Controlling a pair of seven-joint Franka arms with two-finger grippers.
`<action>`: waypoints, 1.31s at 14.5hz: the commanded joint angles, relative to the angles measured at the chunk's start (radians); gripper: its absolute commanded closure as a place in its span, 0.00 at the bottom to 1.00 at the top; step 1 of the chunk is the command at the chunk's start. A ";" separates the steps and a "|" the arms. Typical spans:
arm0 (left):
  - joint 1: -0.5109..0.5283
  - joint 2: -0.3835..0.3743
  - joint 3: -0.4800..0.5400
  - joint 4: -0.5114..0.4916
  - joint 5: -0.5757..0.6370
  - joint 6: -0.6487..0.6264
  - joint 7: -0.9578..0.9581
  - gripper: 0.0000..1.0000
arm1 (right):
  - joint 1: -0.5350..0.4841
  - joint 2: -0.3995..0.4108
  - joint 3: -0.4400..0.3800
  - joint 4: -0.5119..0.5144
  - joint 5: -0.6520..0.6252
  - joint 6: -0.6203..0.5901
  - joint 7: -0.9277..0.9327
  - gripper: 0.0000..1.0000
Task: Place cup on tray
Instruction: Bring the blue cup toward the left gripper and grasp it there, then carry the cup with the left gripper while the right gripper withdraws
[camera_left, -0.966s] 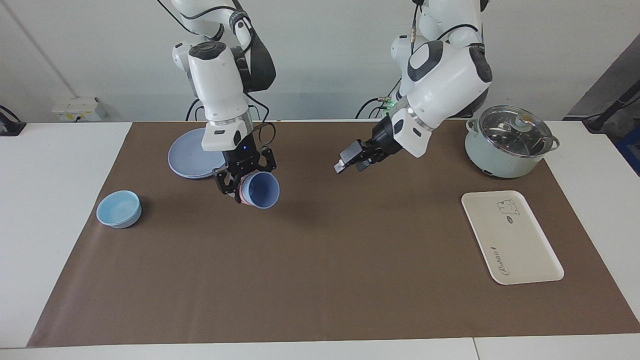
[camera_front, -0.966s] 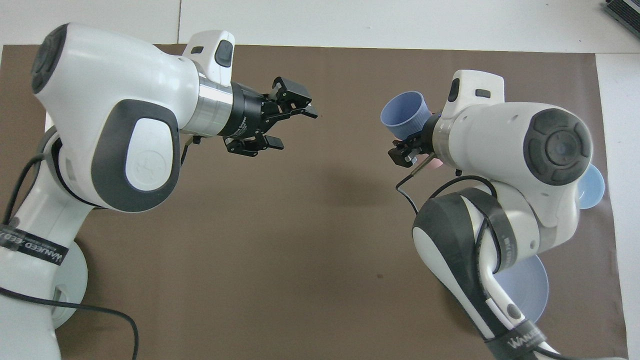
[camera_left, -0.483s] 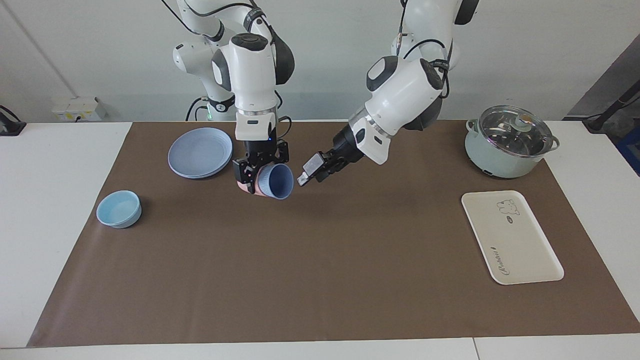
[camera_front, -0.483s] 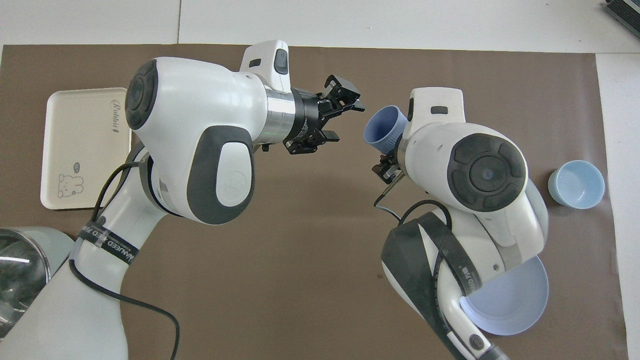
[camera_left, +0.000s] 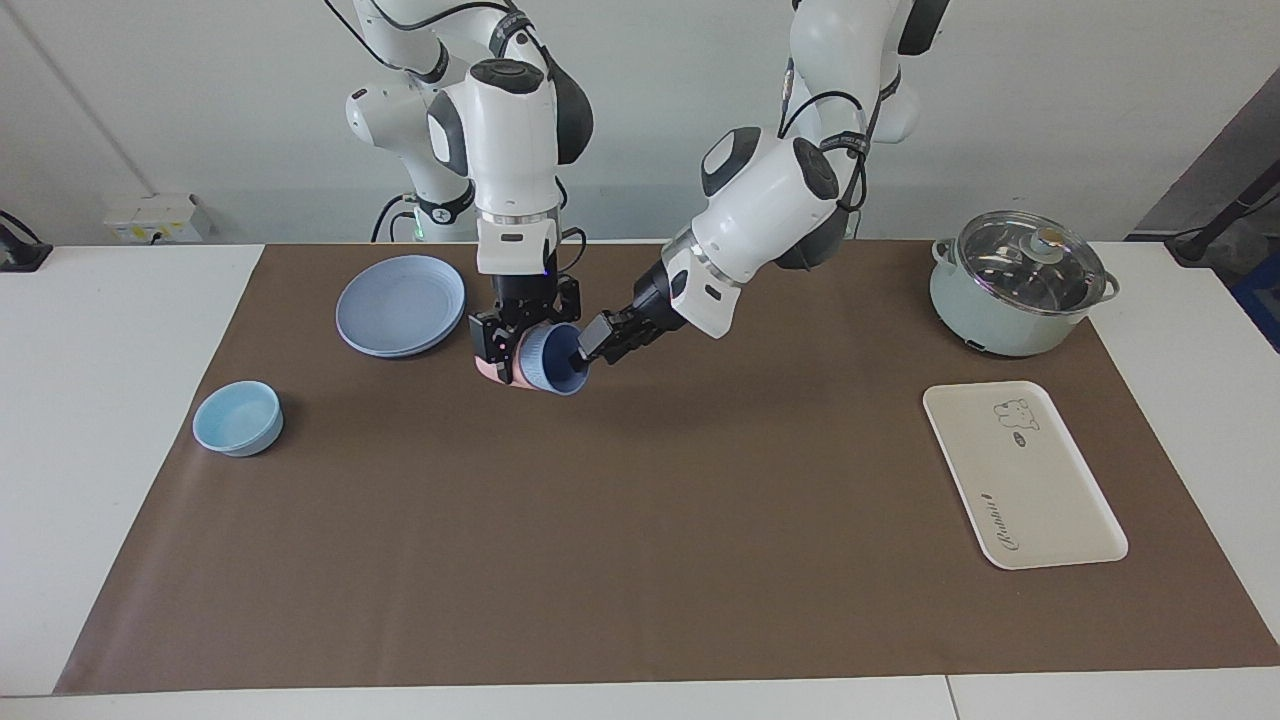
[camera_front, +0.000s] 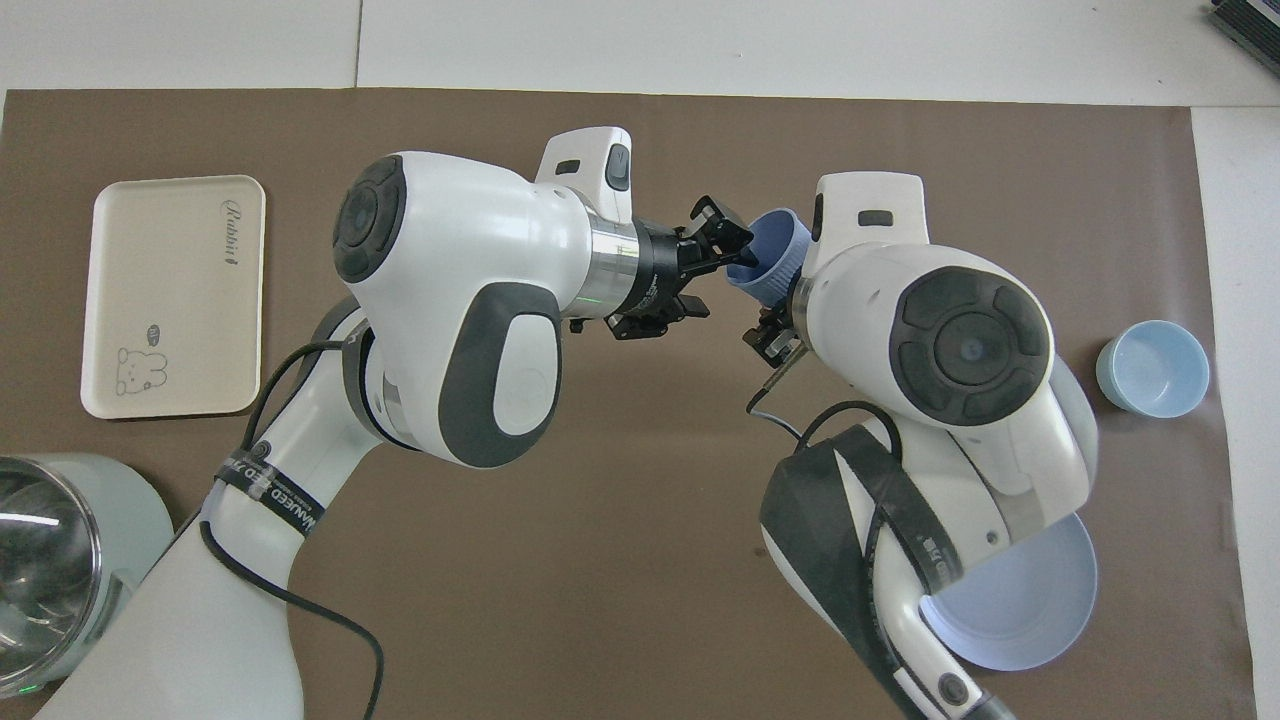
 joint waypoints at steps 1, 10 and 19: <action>-0.035 -0.011 0.014 -0.011 -0.024 -0.001 0.001 0.58 | 0.001 0.000 0.001 0.013 -0.029 -0.020 0.021 1.00; -0.013 0.006 0.020 0.035 -0.034 -0.001 -0.007 1.00 | -0.001 0.001 0.001 0.011 -0.029 -0.012 0.023 1.00; 0.191 0.044 0.031 0.160 0.235 -0.079 0.002 1.00 | -0.010 0.004 -0.001 0.013 -0.029 0.000 0.021 1.00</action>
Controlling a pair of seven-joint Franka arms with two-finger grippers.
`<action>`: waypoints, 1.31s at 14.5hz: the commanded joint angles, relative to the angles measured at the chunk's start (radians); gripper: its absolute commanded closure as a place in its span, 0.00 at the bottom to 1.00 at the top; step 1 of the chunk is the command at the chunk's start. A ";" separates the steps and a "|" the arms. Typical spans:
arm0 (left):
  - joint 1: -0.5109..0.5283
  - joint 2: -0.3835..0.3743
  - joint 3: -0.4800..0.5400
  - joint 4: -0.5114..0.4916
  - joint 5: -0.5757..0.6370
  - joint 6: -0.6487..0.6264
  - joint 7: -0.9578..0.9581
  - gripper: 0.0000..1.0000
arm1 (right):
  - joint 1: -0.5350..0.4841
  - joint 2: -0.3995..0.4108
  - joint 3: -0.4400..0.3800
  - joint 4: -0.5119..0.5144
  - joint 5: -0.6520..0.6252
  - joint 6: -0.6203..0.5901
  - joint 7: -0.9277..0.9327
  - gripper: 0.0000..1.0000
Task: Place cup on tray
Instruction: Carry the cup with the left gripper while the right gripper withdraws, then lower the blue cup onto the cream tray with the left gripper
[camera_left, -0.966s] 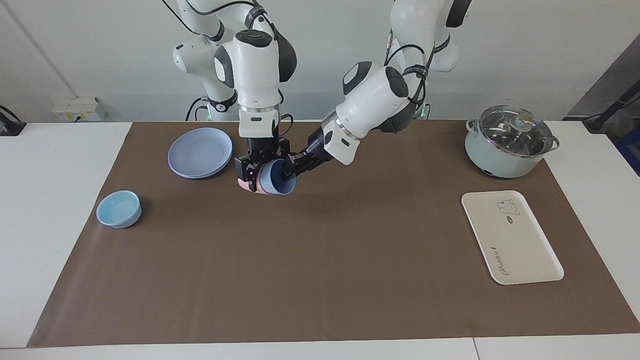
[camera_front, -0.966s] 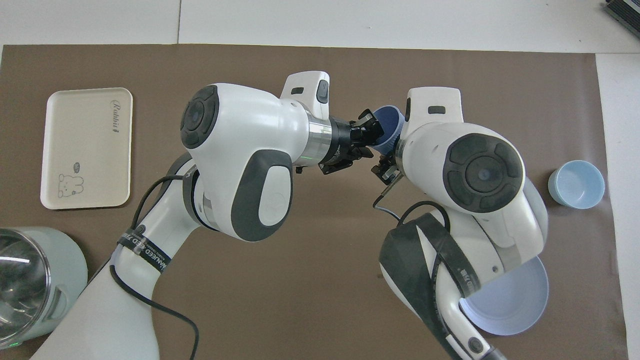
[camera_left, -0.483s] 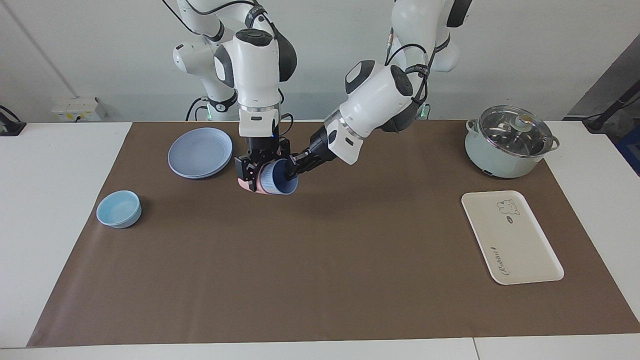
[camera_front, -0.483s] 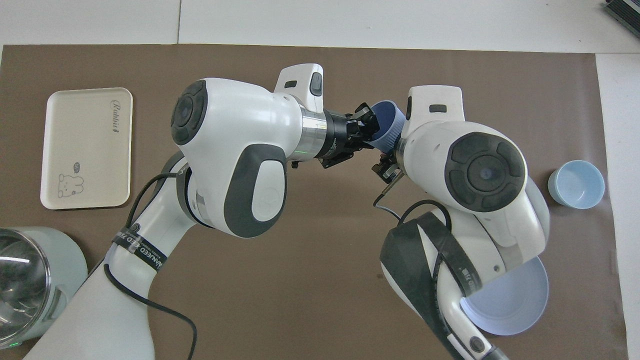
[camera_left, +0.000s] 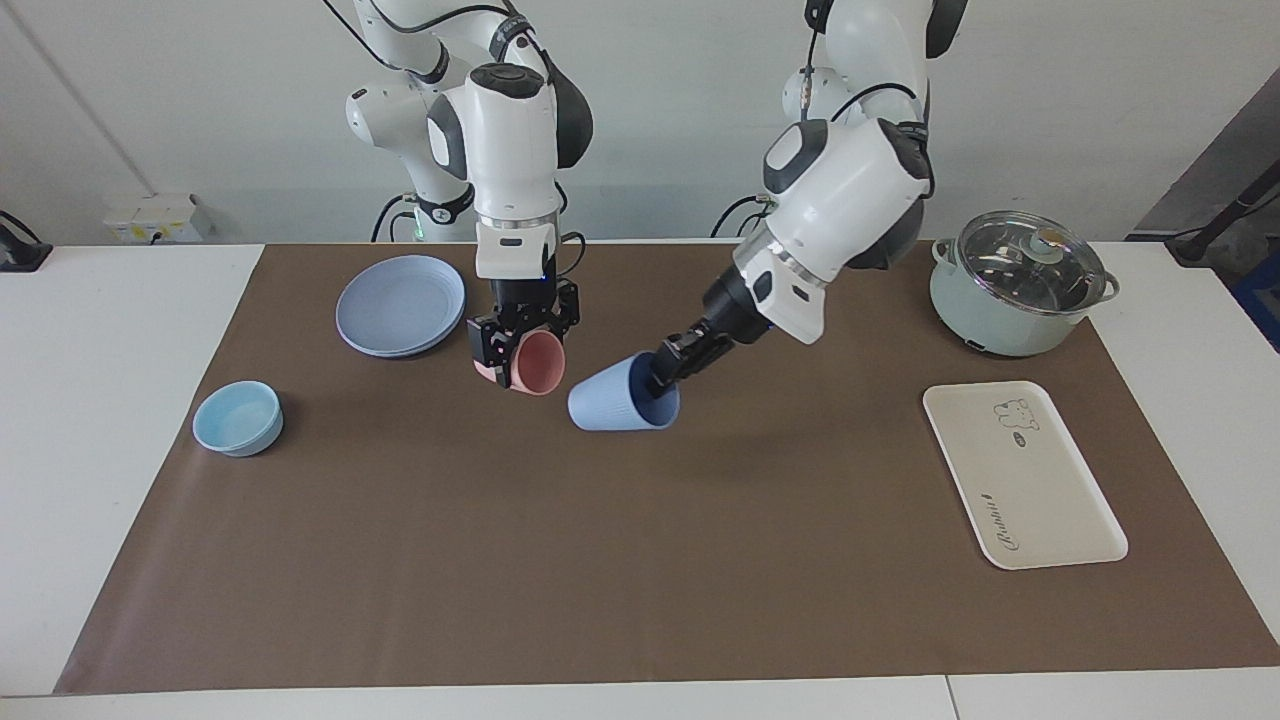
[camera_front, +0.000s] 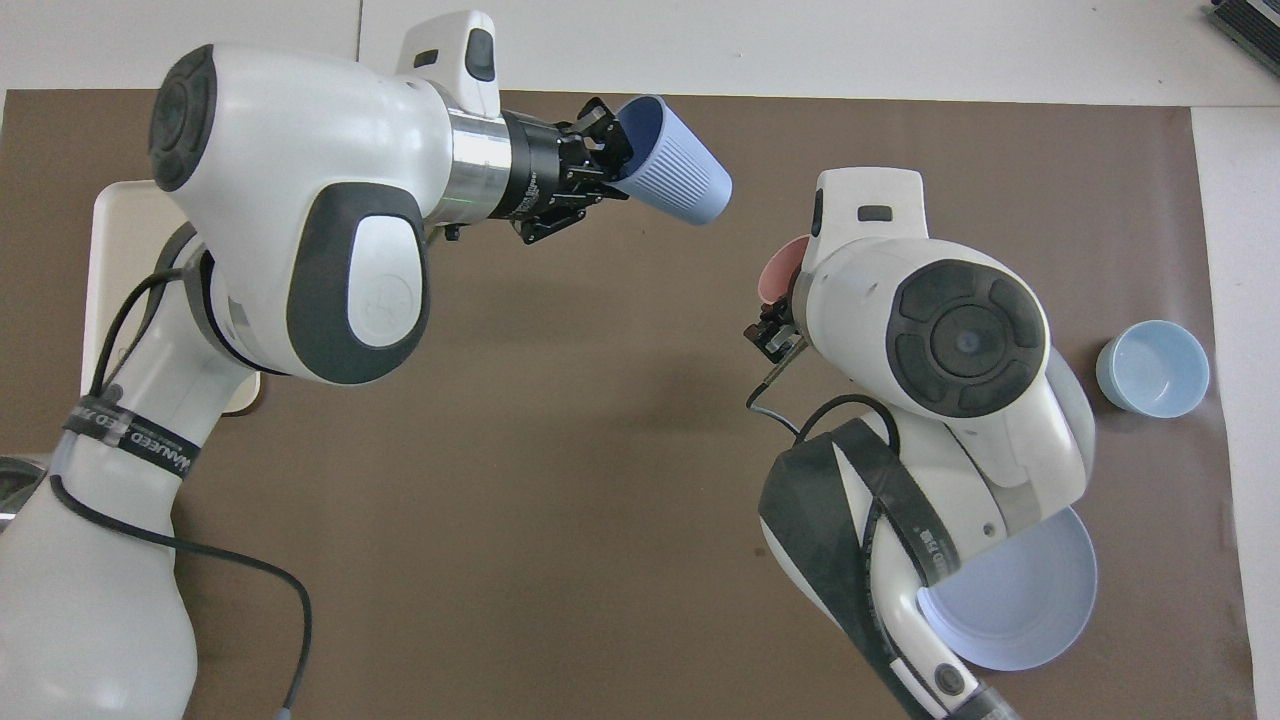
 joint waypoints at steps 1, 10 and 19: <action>0.068 0.022 -0.005 0.032 0.156 -0.024 0.004 1.00 | -0.019 -0.008 0.001 0.002 -0.016 0.009 0.018 1.00; 0.481 -0.078 -0.005 -0.265 0.290 0.106 0.819 1.00 | -0.297 0.029 -0.003 -0.029 0.687 0.230 -0.559 1.00; 0.691 -0.101 -0.008 -0.468 0.279 0.284 1.123 1.00 | -0.473 0.176 -0.005 -0.095 1.597 0.224 -1.423 1.00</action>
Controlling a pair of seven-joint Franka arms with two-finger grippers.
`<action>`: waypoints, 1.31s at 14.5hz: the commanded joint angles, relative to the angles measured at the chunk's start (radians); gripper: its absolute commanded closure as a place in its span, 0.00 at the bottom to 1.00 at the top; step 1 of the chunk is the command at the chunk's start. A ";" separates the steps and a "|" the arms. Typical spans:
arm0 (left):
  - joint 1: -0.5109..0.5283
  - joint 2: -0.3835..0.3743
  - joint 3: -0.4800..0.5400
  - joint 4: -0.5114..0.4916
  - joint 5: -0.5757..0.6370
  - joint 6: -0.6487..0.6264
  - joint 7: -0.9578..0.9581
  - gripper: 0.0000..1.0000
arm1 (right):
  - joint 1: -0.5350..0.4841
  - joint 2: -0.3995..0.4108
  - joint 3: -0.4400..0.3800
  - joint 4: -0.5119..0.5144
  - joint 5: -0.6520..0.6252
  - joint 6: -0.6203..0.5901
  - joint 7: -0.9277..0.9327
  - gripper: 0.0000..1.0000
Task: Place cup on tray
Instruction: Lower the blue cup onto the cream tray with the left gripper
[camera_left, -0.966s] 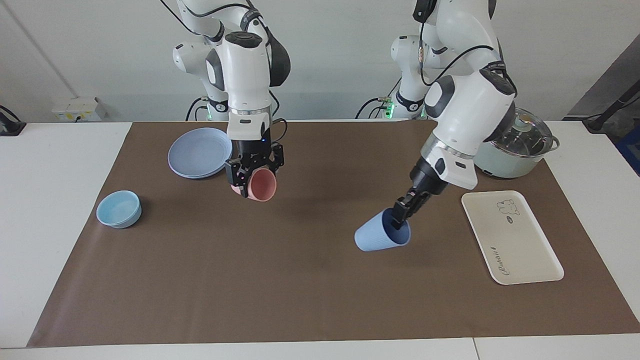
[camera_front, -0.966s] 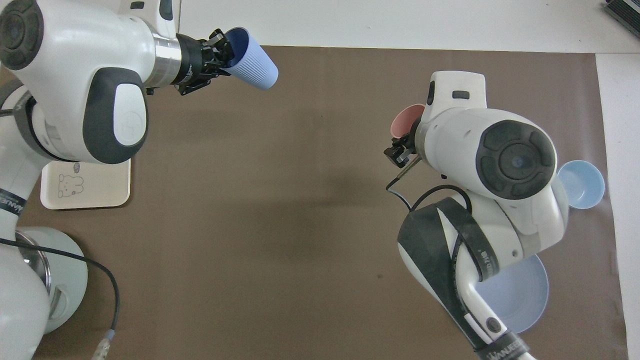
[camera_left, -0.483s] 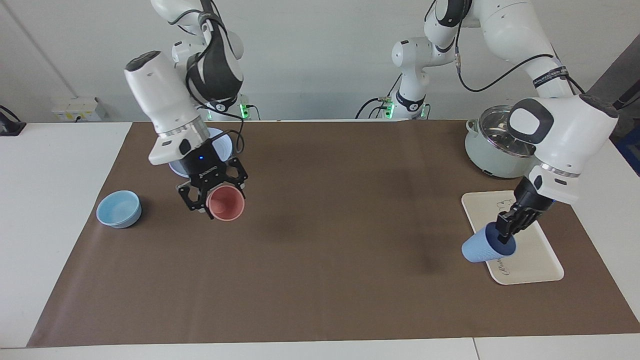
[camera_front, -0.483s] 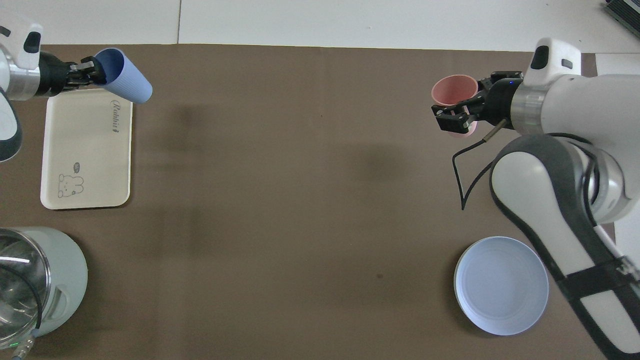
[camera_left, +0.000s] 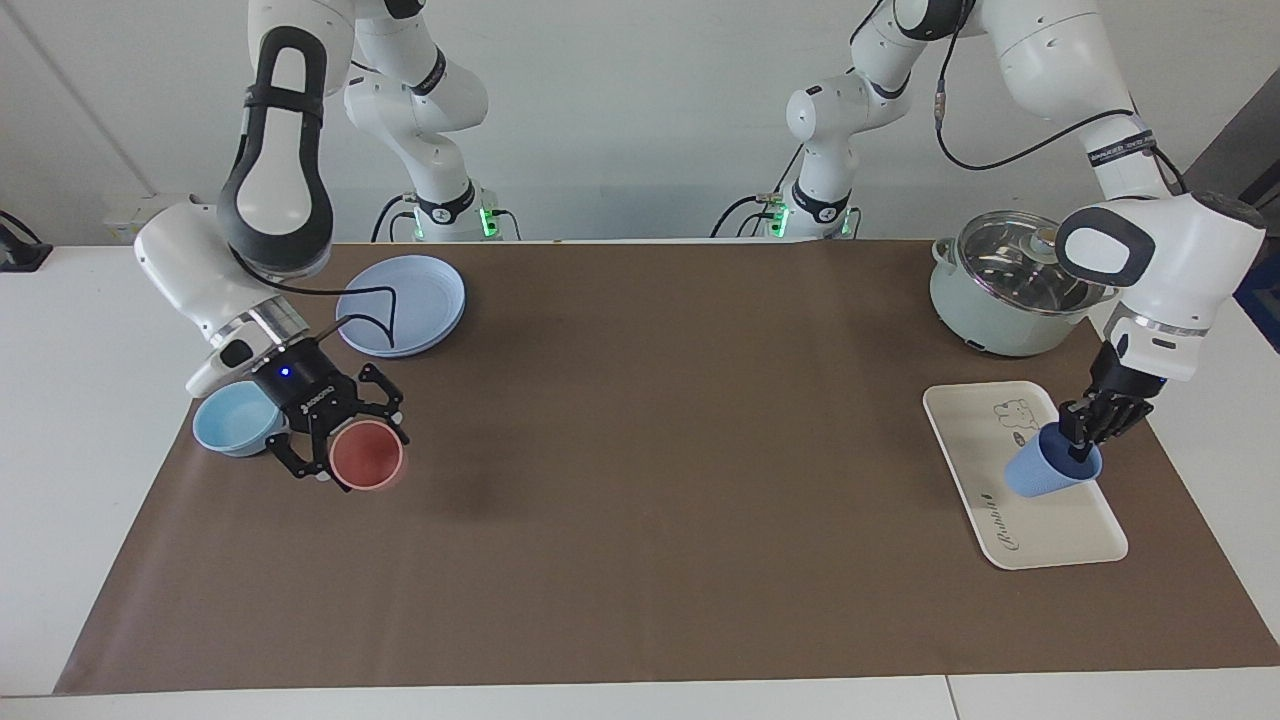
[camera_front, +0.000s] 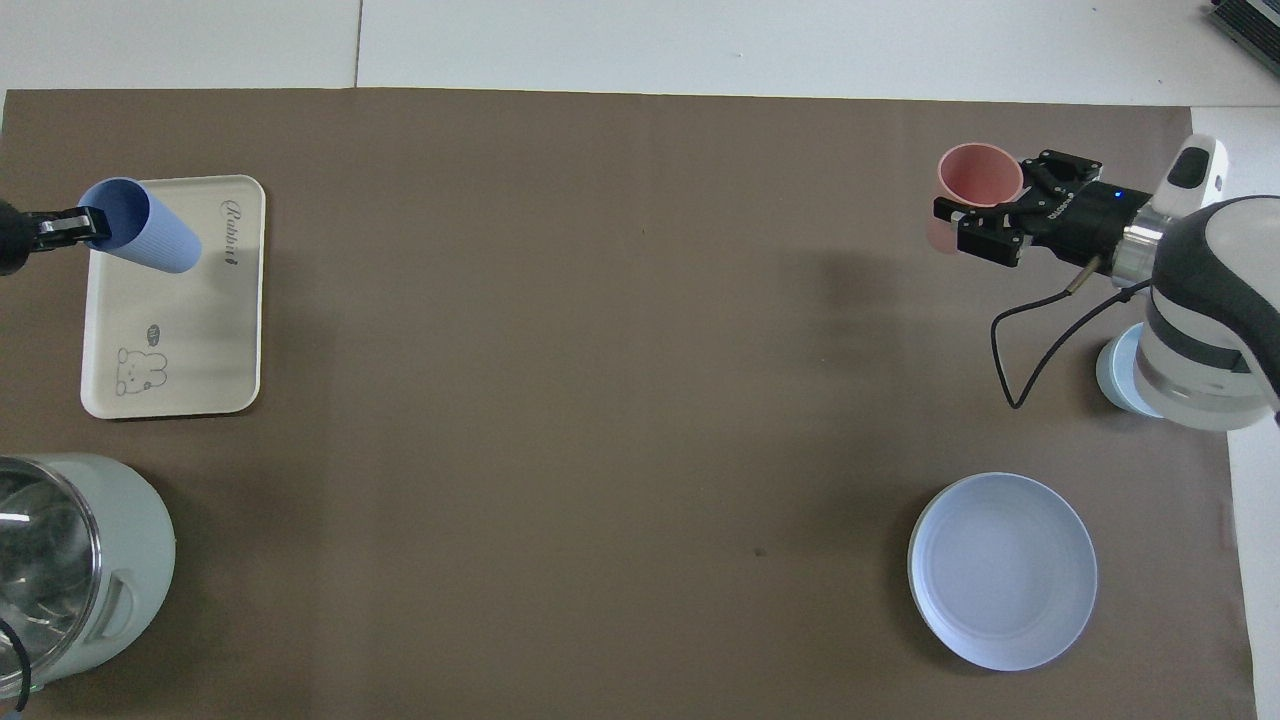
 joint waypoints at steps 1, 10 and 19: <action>0.040 -0.016 -0.015 -0.073 0.006 0.065 0.030 1.00 | -0.034 0.032 0.014 -0.020 0.148 0.005 -0.154 1.00; 0.098 0.054 -0.017 -0.063 -0.205 0.100 0.202 1.00 | -0.158 0.145 0.014 -0.034 0.313 -0.218 -0.579 1.00; 0.081 0.067 -0.012 0.070 -0.166 -0.040 0.194 0.01 | -0.173 0.170 0.014 -0.086 0.429 -0.256 -0.724 1.00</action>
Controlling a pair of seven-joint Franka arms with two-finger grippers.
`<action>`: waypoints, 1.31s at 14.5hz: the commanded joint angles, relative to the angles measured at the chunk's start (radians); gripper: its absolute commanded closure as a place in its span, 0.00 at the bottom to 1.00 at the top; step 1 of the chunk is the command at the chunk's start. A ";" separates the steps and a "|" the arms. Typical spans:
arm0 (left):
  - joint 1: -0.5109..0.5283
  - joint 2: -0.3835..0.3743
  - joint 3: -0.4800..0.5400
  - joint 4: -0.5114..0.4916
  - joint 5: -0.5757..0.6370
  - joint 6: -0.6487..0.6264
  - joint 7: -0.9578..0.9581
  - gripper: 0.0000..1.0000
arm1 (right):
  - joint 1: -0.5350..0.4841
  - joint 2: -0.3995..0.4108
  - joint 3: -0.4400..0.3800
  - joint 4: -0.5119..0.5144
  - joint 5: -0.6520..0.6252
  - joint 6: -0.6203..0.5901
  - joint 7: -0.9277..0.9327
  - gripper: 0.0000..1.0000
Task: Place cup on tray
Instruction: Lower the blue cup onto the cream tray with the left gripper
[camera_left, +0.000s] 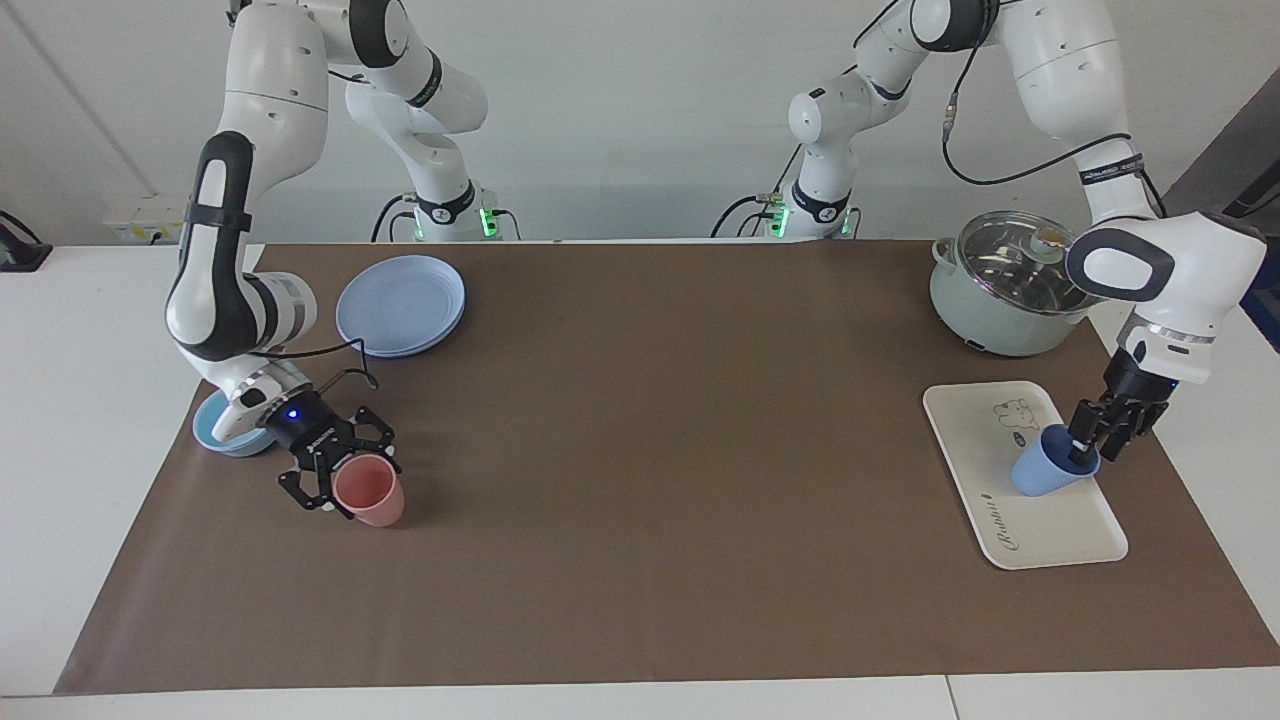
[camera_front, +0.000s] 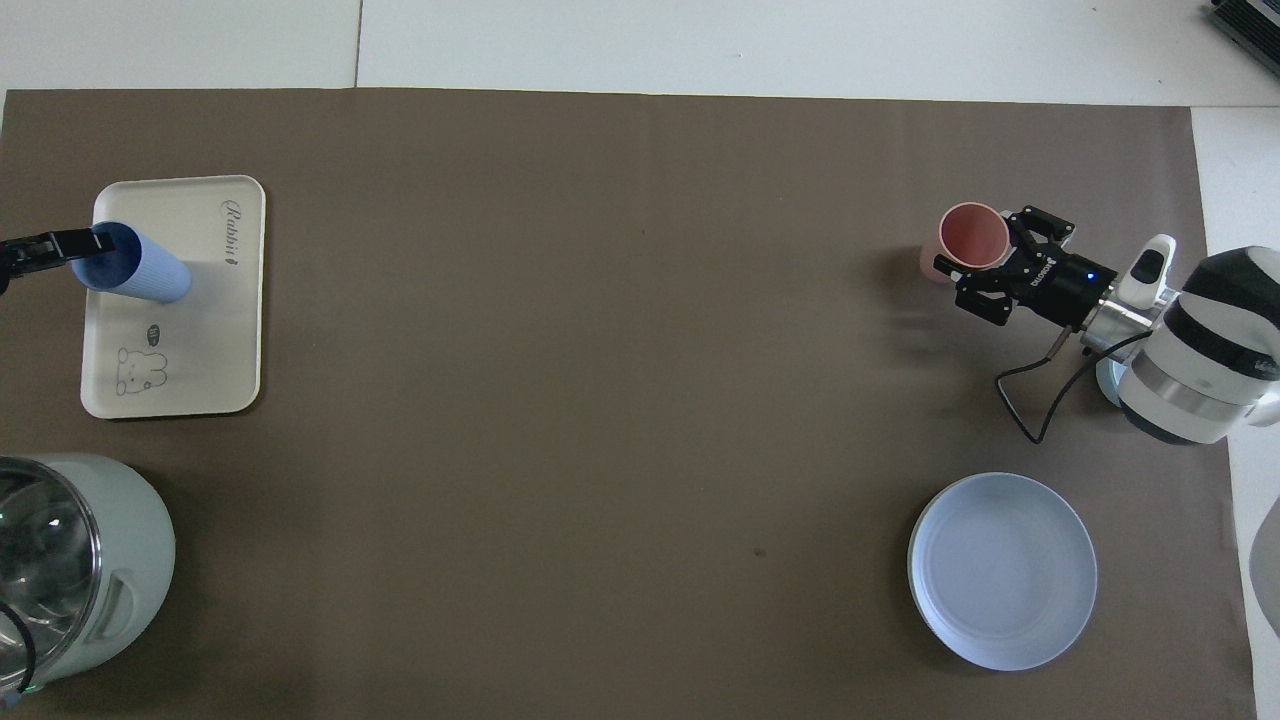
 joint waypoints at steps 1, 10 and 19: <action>-0.009 0.009 0.005 0.109 0.050 -0.140 0.007 0.01 | -0.021 0.006 0.011 -0.007 0.039 -0.024 -0.046 0.82; -0.166 -0.019 0.007 0.416 0.374 -0.700 -0.389 0.02 | -0.023 -0.023 0.008 -0.009 0.026 -0.049 0.053 0.00; -0.339 -0.262 -0.013 0.394 0.463 -1.036 -0.475 0.00 | 0.055 -0.248 0.003 0.028 -0.564 0.140 0.688 0.00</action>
